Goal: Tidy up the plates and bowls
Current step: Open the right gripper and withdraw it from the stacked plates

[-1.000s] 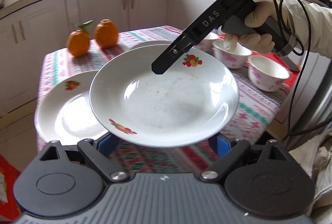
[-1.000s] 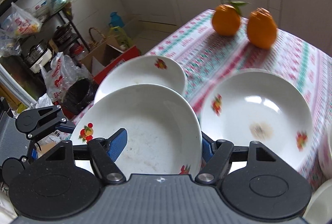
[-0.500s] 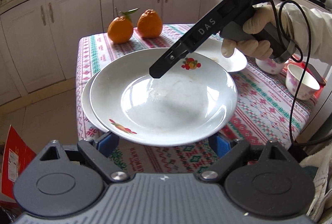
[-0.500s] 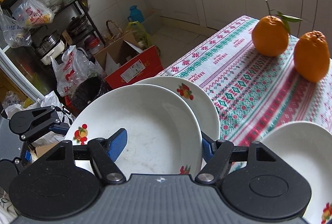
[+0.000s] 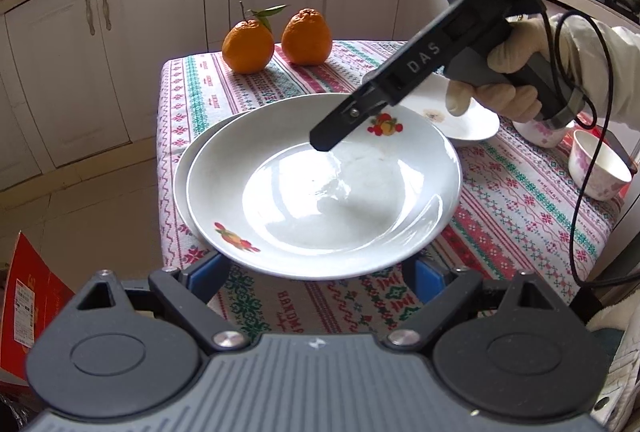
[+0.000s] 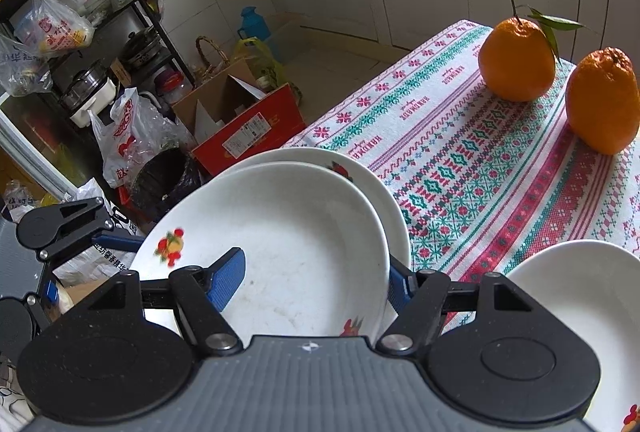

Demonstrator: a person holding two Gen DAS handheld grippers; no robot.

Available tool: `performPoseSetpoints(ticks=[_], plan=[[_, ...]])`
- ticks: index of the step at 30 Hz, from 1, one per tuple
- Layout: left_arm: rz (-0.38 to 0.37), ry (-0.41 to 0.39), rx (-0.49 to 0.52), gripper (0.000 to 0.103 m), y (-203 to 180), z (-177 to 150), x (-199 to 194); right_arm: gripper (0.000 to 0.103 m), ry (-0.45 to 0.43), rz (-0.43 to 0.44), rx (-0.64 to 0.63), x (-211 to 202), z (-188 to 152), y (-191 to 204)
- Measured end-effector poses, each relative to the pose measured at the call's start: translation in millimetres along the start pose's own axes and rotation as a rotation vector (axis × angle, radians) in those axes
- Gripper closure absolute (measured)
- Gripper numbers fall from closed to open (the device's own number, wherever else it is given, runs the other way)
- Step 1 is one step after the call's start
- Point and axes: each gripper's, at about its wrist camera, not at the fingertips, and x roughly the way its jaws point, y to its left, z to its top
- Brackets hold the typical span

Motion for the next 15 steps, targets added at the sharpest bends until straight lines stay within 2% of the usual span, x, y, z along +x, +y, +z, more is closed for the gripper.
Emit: performPoseSetpoints(ticks=[15], plan=[[0.020,0.015,0.016,0.010,8.1,1.2,8.1,0.026,-0.006,-0.010,0.012,-7.5,-5.8,0.4]])
